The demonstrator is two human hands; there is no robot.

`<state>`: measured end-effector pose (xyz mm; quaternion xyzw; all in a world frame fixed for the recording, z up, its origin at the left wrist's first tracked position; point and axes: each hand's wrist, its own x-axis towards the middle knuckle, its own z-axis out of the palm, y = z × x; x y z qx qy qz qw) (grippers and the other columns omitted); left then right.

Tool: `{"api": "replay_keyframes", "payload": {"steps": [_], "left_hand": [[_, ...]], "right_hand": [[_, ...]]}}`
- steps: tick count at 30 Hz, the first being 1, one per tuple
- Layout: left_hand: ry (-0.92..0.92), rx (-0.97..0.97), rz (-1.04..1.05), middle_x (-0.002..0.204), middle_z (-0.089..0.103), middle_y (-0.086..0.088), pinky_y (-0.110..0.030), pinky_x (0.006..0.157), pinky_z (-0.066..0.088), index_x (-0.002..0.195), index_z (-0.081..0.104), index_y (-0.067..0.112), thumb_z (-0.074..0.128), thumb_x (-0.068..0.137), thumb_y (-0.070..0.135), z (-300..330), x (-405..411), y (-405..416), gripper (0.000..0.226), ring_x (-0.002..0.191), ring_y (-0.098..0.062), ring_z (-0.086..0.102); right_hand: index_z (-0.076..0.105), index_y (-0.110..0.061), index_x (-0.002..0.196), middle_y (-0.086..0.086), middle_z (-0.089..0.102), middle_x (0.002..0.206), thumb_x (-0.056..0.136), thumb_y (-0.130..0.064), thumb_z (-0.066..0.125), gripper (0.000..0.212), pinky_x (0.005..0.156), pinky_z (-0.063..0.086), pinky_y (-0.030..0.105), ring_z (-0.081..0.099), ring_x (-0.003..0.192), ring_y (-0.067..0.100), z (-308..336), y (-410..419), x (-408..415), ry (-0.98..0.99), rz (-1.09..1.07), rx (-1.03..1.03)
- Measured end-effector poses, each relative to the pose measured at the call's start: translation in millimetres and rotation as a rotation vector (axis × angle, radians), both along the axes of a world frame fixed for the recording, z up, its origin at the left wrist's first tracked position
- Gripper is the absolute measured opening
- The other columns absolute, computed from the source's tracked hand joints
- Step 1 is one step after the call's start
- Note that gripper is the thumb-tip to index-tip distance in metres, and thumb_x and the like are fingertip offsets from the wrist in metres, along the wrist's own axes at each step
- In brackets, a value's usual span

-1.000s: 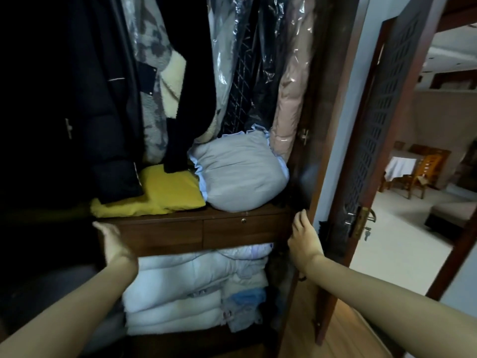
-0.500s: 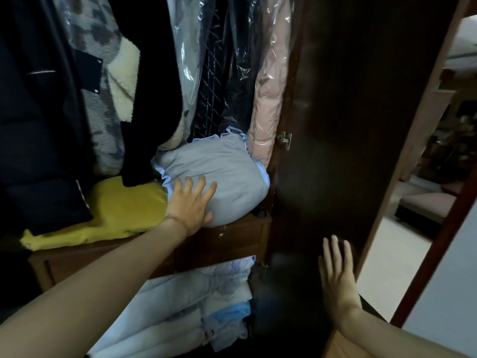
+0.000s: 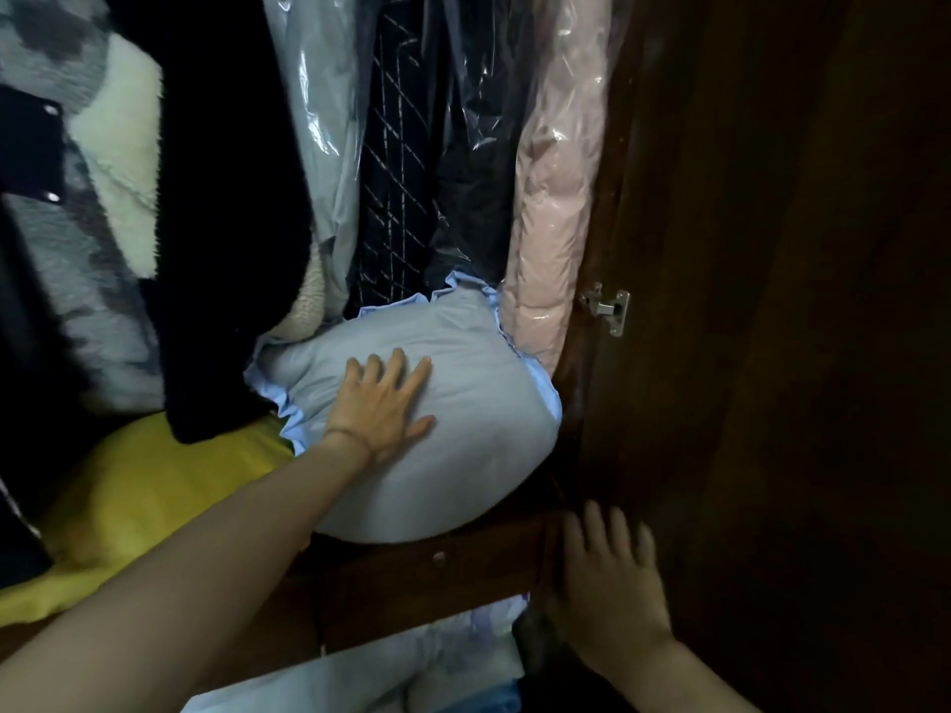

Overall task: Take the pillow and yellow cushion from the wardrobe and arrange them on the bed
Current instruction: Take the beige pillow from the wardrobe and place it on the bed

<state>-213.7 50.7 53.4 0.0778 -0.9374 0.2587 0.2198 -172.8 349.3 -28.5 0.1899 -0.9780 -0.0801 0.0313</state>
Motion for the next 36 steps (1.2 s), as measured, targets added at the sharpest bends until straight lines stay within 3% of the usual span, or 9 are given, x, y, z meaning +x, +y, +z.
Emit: {"api": "replay_keyframes", "payload": {"steps": [7, 14, 18, 21, 23, 25, 27, 30, 36], "left_hand": [[0.111, 0.121, 0.067, 0.161, 0.018, -0.020, -0.060, 0.114, 0.014, 0.158, 0.009, 0.016, 0.011, 0.078, 0.089, 16, -80, -35, 0.108, 0.141, -0.045, 0.022], [0.202, 0.047, -0.066, 0.123, 0.052, -0.021, -0.055, 0.090, 0.038, 0.144, 0.037, 0.010, 0.023, 0.076, 0.091, 3, -119, -63, 0.107, 0.102, -0.038, 0.049], [0.191, 0.077, -0.114, 0.106, 0.058, -0.015, -0.051, 0.084, 0.041, 0.131, 0.045, 0.011, 0.027, 0.075, 0.088, 8, -130, -64, 0.097, 0.097, -0.033, 0.054], [0.105, 0.114, -0.156, 0.111, 0.060, -0.013, -0.048, 0.084, 0.042, 0.131, 0.047, 0.012, 0.029, 0.080, 0.083, 11, -131, -64, 0.089, 0.101, -0.031, 0.057], [0.107, 0.121, -0.217, 0.109, 0.064, -0.013, -0.047, 0.083, 0.043, 0.125, 0.052, 0.011, 0.032, 0.087, 0.075, 11, -126, -63, 0.077, 0.098, -0.032, 0.062], [0.174, 0.142, -0.334, 0.097, 0.068, -0.016, -0.047, 0.079, 0.044, 0.117, 0.057, 0.006, 0.037, 0.094, 0.061, 11, -116, -58, 0.063, 0.088, -0.035, 0.065], [0.228, 0.154, -0.434, 0.093, 0.068, -0.017, -0.047, 0.076, 0.045, 0.114, 0.060, 0.003, 0.056, 0.094, 0.042, 11, -104, -51, 0.043, 0.083, -0.037, 0.065], [0.273, 0.116, -0.532, 0.086, 0.067, -0.015, -0.046, 0.071, 0.047, 0.105, 0.063, 0.006, 0.074, 0.084, 0.018, 6, -80, -32, 0.027, 0.078, -0.035, 0.064], [0.382, 0.088, -0.663, 0.076, 0.062, -0.007, -0.041, 0.065, 0.048, 0.098, 0.063, 0.011, 0.066, 0.078, 0.014, -7, -6, 9, 0.020, 0.071, -0.030, 0.062]], "right_hand": [[-0.029, -0.015, 0.151, 0.015, -0.023, 0.164, 0.089, -0.072, 0.046, 0.113, 0.116, -0.002, 0.065, -0.010, 0.151, 0.041, 22, -131, -83, 0.125, 0.241, -0.474], [-0.025, -0.020, 0.154, 0.010, -0.030, 0.163, 0.070, -0.094, 0.031, 0.125, 0.110, -0.005, 0.074, -0.029, 0.147, 0.034, -15, -188, -145, 0.060, 0.194, -0.588], [-0.021, -0.022, 0.155, 0.007, -0.028, 0.164, 0.076, -0.087, 0.045, 0.123, 0.112, -0.002, 0.074, -0.022, 0.150, 0.032, -8, -195, -153, -0.007, 0.133, -0.580], [-0.016, -0.024, 0.158, 0.004, -0.024, 0.165, 0.077, -0.078, 0.060, 0.124, 0.114, 0.002, 0.072, -0.016, 0.152, 0.032, 18, -186, -146, -0.160, 0.130, -0.574], [-0.004, -0.025, 0.160, 0.004, -0.011, 0.168, 0.080, -0.064, 0.071, 0.116, 0.118, 0.011, 0.062, -0.001, 0.153, 0.031, 44, -171, -136, -0.219, 0.131, -0.593], [0.015, -0.018, 0.158, 0.011, 0.015, 0.165, 0.085, -0.051, 0.072, 0.099, 0.119, 0.021, 0.047, 0.021, 0.149, 0.030, 75, -152, -121, -0.050, 0.147, -0.624], [0.027, -0.013, 0.154, 0.014, 0.033, 0.155, 0.087, -0.044, 0.069, 0.085, 0.117, 0.026, 0.041, 0.032, 0.141, 0.032, 108, -137, -101, 0.264, 0.194, -0.594], [0.026, -0.013, 0.155, 0.015, 0.027, 0.161, 0.085, -0.029, 0.068, 0.083, 0.121, 0.021, 0.044, 0.022, 0.148, 0.032, 154, -127, -73, 0.507, 0.340, -0.462], [-0.001, -0.027, 0.160, 0.002, -0.005, 0.169, 0.080, -0.018, 0.073, 0.110, 0.123, 0.003, 0.051, -0.005, 0.154, 0.025, 204, -127, -60, 0.230, 0.414, 0.004]]}}
